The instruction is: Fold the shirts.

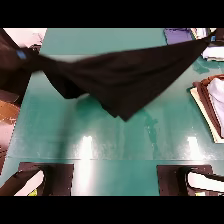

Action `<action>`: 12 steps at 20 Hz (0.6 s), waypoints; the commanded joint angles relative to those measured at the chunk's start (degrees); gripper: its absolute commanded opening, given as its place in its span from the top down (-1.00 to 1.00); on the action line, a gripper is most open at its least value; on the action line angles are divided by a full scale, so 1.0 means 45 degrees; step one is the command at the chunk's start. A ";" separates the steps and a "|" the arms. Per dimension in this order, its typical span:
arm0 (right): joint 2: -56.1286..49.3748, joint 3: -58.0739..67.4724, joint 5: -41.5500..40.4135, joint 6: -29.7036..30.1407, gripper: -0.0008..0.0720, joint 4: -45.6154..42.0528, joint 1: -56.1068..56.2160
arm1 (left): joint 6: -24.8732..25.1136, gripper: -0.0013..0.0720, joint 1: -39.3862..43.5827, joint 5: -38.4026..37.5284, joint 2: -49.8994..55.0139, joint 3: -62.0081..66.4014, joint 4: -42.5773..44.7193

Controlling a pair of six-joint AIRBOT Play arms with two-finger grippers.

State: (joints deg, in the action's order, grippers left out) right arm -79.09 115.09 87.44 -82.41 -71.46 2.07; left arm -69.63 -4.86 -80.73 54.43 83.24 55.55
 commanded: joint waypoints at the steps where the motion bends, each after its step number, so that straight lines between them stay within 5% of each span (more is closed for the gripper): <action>1: 0.0053 -0.0005 0.1146 -0.0010 0.93 -0.1715 -0.0010 | -0.0199 0.88 0.2497 -0.2545 -0.0257 -0.2375 -0.0534; 4: 0.0053 -0.0005 0.1141 -0.0005 0.93 -0.2084 -0.0010 | -0.0102 0.87 0.5173 -0.2608 -0.0243 -0.4760 -0.1103; 5: 0.0053 -0.0005 0.1132 -0.0005 0.93 -0.2059 -0.0010 | -0.0102 0.34 0.5678 -0.2331 -0.0248 -0.5134 -0.1049; 6: 0.0053 -0.0005 0.1093 -0.0005 0.93 -0.2064 -0.0010 | -0.0121 -0.73 0.5974 -0.1909 -0.0243 -0.5260 -0.1020; 7: 0.0053 -0.0005 0.1039 -0.0005 0.93 -0.2064 -0.0010 | -0.0155 -0.84 0.6057 -0.1379 -0.0248 -0.5212 -0.1010; 8: 0.0053 -0.0005 0.0996 -0.0005 0.93 -0.2064 -0.0010 | -0.0126 -0.72 0.6057 -0.0704 -0.0243 -0.5056 -0.0894; 12: 0.0053 -0.0005 0.1005 -0.0010 0.93 -0.2064 -0.0010 | -0.0267 -0.71 0.5999 0.3764 0.0039 -0.4401 0.1127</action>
State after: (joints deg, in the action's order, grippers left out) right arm -78.89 115.09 91.85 -82.41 -80.38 2.04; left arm -70.19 21.17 -77.78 53.71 62.74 55.00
